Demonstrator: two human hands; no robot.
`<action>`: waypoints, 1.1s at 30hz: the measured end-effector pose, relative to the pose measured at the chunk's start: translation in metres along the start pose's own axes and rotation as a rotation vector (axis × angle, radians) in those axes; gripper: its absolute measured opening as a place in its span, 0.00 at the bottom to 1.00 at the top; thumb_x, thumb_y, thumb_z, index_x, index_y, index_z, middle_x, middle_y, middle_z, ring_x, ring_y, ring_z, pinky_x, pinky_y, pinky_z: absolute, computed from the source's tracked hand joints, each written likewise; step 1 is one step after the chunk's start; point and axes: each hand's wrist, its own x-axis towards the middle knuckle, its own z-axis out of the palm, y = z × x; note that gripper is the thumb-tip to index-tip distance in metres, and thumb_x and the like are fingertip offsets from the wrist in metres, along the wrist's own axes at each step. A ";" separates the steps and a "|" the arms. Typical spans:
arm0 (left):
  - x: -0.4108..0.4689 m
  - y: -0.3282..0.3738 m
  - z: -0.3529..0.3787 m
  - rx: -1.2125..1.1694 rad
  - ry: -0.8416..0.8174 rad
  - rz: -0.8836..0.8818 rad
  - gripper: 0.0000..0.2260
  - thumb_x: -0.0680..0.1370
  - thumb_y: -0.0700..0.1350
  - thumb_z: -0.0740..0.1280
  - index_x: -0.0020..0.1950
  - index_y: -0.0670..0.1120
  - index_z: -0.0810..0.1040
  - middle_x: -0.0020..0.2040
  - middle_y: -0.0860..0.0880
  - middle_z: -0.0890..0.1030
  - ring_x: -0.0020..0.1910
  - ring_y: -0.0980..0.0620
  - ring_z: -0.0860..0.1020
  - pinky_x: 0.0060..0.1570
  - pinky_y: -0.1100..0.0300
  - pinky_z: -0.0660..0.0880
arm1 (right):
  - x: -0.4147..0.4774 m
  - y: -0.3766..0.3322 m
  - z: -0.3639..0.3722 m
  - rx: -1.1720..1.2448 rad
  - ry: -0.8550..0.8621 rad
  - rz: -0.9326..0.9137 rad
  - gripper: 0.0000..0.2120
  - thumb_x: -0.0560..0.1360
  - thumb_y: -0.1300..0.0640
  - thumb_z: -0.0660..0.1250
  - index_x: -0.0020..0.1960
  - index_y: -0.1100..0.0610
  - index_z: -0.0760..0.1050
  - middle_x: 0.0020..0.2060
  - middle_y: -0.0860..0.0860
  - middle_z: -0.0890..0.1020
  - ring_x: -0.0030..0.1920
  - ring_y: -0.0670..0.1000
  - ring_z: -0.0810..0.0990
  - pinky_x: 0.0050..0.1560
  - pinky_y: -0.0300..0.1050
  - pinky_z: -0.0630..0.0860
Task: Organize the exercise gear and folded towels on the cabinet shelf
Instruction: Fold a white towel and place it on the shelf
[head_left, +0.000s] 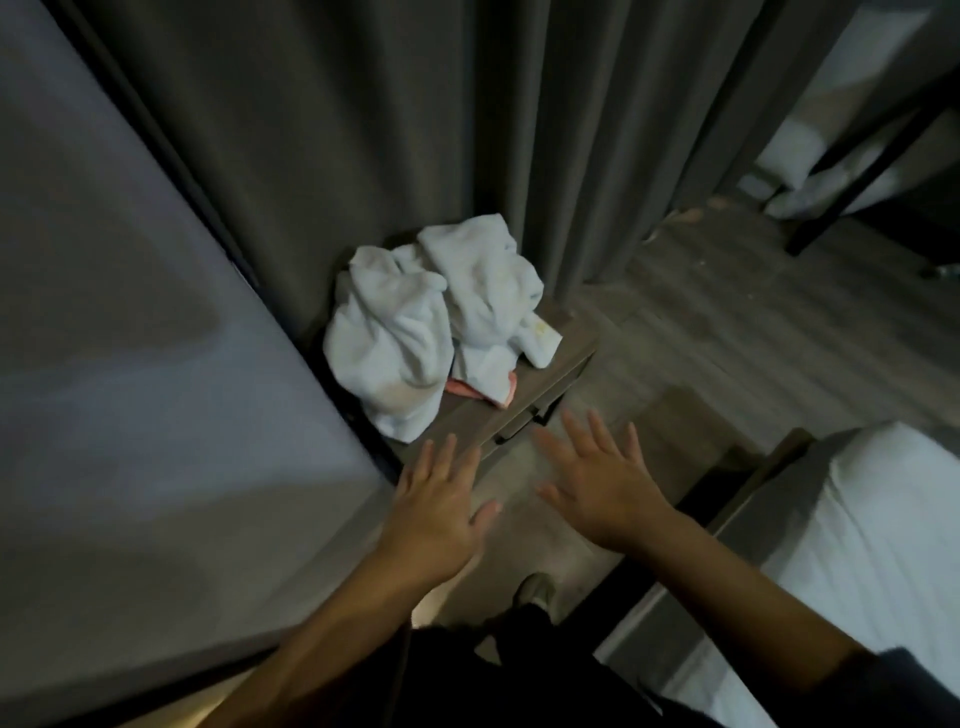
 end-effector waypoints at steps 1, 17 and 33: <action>0.010 0.007 0.001 -0.005 0.016 -0.039 0.32 0.81 0.63 0.54 0.80 0.53 0.46 0.81 0.49 0.44 0.79 0.47 0.42 0.75 0.45 0.46 | 0.008 0.011 -0.006 -0.012 0.010 -0.019 0.32 0.80 0.35 0.48 0.79 0.42 0.40 0.79 0.52 0.40 0.78 0.58 0.35 0.72 0.67 0.36; 0.199 -0.017 -0.056 -0.322 0.216 -0.515 0.30 0.82 0.56 0.59 0.80 0.48 0.53 0.80 0.46 0.52 0.78 0.45 0.54 0.74 0.46 0.56 | 0.260 0.056 -0.073 -0.177 -0.071 -0.258 0.32 0.81 0.40 0.54 0.80 0.45 0.43 0.80 0.53 0.44 0.79 0.59 0.41 0.74 0.66 0.42; 0.284 -0.078 -0.091 -0.102 0.435 -0.557 0.17 0.83 0.48 0.57 0.68 0.43 0.74 0.69 0.41 0.73 0.69 0.43 0.70 0.66 0.50 0.66 | 0.403 0.028 -0.116 -0.272 -0.249 -0.611 0.34 0.82 0.47 0.56 0.80 0.47 0.41 0.80 0.53 0.43 0.79 0.59 0.42 0.75 0.62 0.47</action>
